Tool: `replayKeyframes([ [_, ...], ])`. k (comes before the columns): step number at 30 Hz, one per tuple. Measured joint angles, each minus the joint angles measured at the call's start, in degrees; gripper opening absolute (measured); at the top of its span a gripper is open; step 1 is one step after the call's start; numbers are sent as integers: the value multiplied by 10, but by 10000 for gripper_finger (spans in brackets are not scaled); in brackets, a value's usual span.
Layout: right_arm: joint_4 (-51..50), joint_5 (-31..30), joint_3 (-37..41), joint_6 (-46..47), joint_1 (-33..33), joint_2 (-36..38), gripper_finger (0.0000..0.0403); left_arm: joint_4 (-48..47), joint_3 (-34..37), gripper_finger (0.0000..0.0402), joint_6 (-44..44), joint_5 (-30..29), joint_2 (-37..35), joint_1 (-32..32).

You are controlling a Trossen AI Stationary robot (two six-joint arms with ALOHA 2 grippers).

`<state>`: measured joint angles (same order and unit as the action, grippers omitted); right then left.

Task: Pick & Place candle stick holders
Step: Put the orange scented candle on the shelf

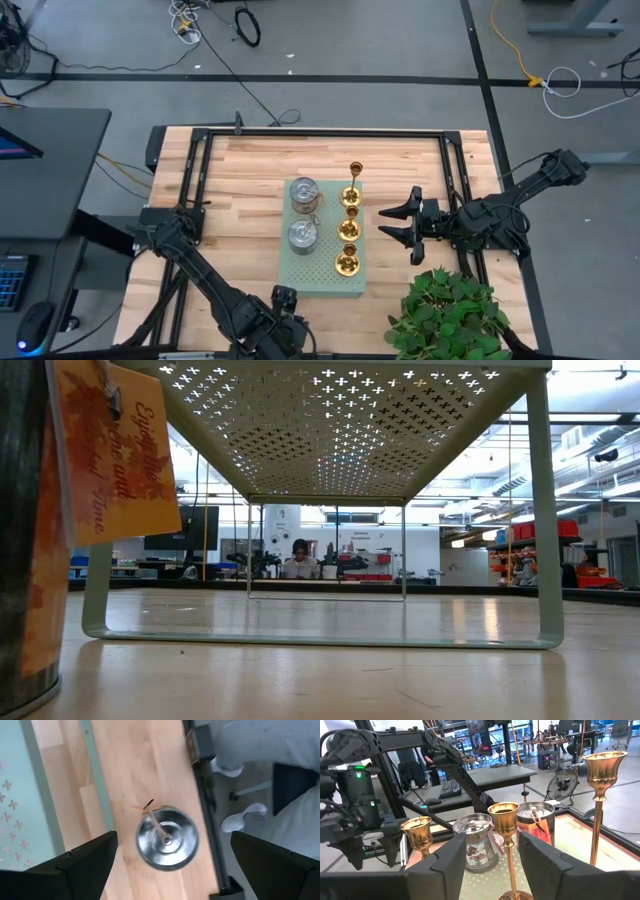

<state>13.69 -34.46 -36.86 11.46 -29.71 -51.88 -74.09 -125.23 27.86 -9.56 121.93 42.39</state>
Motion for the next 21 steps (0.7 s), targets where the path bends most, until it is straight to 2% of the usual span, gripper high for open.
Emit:
replayKeyframes([
  [13,0,0,0,0,0,0,185,6,32,400,2,3,0,3],
  [21,0,0,0,0,0,0,185,42,111,400,0,-8,1,3],
])
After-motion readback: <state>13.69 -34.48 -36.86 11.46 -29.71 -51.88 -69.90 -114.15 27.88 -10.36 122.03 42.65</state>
